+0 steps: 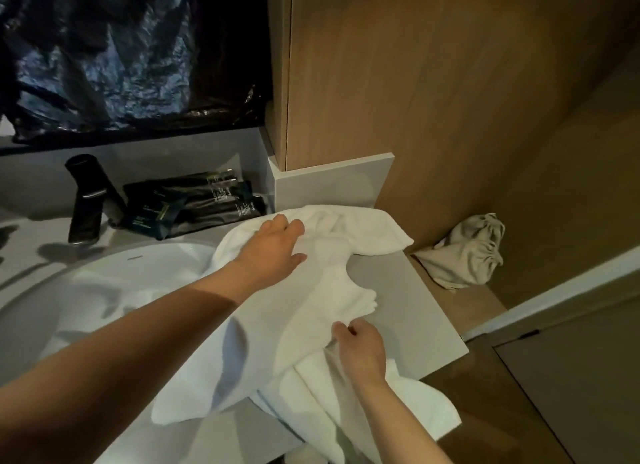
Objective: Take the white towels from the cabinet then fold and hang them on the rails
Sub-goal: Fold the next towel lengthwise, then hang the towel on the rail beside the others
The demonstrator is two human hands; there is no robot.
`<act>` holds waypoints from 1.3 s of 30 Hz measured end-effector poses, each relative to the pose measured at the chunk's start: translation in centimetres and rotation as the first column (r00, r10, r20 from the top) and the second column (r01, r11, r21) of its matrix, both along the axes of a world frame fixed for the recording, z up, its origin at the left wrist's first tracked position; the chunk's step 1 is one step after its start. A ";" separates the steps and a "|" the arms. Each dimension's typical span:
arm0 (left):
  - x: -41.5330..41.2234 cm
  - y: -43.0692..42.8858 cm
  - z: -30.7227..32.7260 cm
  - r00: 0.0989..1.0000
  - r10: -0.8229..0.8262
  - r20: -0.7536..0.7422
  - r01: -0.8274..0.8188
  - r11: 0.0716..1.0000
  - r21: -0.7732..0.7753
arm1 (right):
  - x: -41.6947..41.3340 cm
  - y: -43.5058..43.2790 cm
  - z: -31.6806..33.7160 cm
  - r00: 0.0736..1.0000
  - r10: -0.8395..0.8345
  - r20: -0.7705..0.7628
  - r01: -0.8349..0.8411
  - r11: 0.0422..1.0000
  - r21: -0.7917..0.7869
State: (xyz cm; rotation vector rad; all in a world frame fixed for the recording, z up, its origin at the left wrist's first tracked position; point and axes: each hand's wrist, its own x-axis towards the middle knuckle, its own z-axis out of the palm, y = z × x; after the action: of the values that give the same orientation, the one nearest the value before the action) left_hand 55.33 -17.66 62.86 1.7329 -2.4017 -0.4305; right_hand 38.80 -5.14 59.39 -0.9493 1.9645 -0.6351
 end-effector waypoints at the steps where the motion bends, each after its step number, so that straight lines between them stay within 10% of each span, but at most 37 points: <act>1: 0.0 -0.2 0.1 0.999 0.028 0.030 -0.029 0.999 0.038 | 0.2 0.1 0.2 0.999 -0.026 0.022 0.027 0.999 -0.026; 5: -0.2 -1.5 1.2 0.988 0.059 0.140 -0.087 0.975 0.204 | 0.5 1.0 0.8 0.963 -0.170 0.208 0.201 0.970 -0.139; 13: -0.7 -0.8 7.5 0.939 0.169 -0.300 -0.079 0.954 0.290 | -1.3 2.9 5.9 0.875 -0.172 0.452 0.342 0.881 -0.327; 18: -4.2 2.5 13.7 0.941 0.126 -0.315 -0.067 0.979 0.192 | -4.3 4.4 9.6 0.873 -0.130 0.469 0.358 0.825 -0.437; 39: -31.7 18.5 27.4 0.684 -0.319 -0.656 0.167 0.944 -0.285 | -30.2 20.8 25.9 0.934 -0.340 0.111 0.264 0.445 -0.856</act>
State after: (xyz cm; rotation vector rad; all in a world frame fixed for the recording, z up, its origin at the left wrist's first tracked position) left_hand 23.64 0.85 90.30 0.9042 -2.0012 -0.6950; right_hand 8.58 15.64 85.29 -1.1890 1.8494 -1.9708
